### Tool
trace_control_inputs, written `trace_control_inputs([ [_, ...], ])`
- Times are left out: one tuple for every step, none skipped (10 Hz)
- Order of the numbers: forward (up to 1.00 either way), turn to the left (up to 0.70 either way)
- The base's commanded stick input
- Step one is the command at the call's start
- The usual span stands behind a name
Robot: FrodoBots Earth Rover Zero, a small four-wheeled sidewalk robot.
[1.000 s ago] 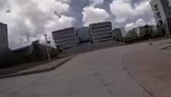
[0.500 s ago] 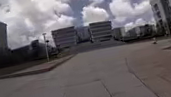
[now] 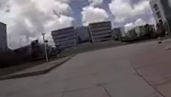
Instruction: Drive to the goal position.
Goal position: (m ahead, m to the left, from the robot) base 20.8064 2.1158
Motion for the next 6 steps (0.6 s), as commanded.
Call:
trace_control_inputs([
  [0.70,0.00],
  [0.70,0.00],
  [0.70,0.00],
  [0.70,0.00],
  [0.70,0.00],
  [0.70,0.00],
])
